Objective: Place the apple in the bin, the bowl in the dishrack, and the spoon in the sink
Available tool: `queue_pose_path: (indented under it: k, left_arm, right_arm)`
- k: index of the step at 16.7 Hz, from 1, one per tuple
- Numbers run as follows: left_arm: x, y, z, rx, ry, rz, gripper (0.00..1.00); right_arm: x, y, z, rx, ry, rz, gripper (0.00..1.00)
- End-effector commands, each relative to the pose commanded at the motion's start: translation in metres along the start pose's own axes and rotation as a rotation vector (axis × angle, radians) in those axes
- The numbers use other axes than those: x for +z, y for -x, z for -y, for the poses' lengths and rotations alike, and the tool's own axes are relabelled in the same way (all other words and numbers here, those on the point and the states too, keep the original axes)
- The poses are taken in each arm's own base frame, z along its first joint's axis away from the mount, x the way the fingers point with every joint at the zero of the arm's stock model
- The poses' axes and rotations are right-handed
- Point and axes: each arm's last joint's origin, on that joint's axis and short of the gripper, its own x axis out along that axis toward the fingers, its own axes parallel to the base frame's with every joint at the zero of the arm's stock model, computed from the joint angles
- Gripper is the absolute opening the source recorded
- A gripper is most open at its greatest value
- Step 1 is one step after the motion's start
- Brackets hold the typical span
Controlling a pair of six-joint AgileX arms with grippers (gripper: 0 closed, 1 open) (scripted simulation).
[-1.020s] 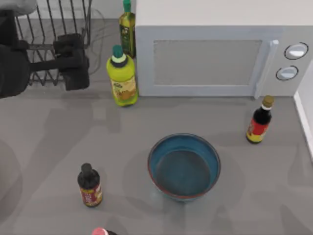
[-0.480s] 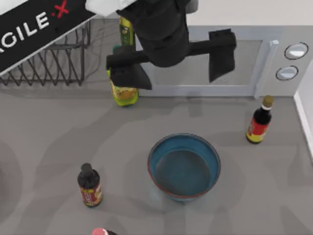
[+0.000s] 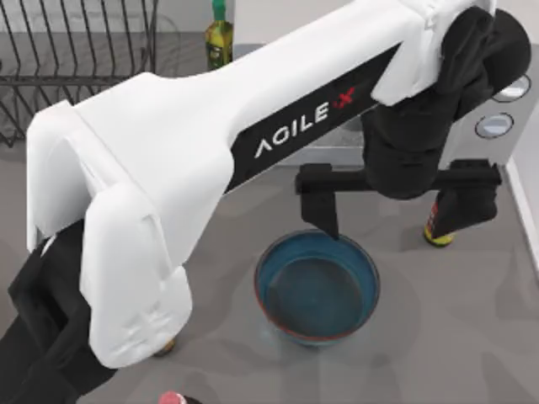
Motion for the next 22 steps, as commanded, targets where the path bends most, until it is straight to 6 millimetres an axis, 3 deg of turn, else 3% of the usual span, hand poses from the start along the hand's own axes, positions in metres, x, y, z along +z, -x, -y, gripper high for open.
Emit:
queue_pose_path:
  k: [10,17,19,22]
  left_arm:
    - [-0.001,-0.017,0.008,0.019,0.002,-0.014,1.0]
    - [-0.003,-0.095,0.007,0.023,0.002,-0.017,1.0]
    - [-0.004,-0.106,0.006,0.022,0.002,-0.016,1.0]
    - [-0.005,-0.109,0.005,0.022,0.002,-0.016,1.0]
  right_arm:
    - [0.0,0.0,0.0,0.0,0.0,0.0,1.0]
    - [0.0,0.0,0.0,0.0,0.0,0.0,1.0]
    - [0.0,0.0,0.0,0.0,0.0,0.0,1.0]
    - [0.0,0.0,0.0,0.0,0.0,0.0,1.0]
